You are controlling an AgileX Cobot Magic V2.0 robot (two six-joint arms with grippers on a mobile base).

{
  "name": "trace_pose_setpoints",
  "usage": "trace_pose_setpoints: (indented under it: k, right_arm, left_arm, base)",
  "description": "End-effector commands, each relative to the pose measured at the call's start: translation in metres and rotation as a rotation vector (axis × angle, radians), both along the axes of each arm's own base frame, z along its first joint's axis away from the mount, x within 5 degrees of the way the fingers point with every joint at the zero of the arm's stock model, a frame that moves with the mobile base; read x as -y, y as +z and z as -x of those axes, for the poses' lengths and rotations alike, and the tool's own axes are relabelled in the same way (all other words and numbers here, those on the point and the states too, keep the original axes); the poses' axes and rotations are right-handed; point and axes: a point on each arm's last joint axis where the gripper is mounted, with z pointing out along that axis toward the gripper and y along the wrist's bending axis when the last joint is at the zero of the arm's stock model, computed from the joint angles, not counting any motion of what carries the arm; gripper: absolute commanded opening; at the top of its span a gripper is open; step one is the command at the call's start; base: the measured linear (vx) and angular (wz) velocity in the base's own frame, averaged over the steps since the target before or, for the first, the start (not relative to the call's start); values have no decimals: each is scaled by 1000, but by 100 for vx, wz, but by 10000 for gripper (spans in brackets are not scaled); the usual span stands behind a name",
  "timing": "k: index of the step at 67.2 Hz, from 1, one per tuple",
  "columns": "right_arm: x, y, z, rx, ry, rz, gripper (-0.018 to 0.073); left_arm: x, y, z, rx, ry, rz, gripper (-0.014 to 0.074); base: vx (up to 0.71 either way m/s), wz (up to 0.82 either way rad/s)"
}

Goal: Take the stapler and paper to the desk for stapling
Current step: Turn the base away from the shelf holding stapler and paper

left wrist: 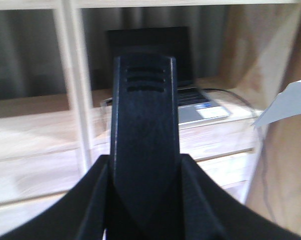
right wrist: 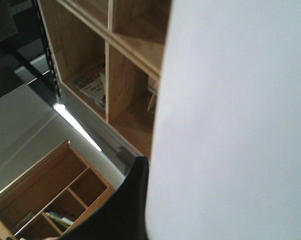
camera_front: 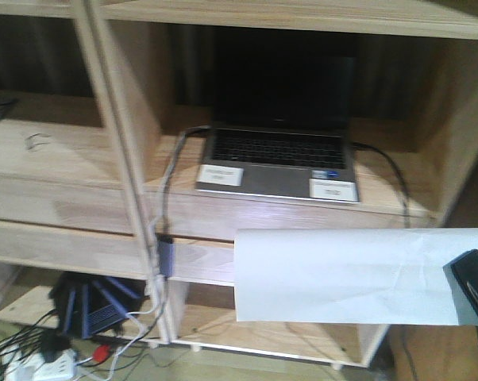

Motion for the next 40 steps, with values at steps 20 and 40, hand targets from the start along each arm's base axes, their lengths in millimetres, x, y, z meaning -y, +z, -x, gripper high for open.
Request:
trace_pose_setpoints:
  k: [20,40]
  right_arm:
    - [0,3,2,44,9,-26,-6]
    - [0,3,2,44,9,-26,-6]
  left_arm:
    - [0,19,0,121,-9,64,-7]
    - [0,19,0,121,-9,64,-7]
  base:
    - [0,56]
    - [3,62]
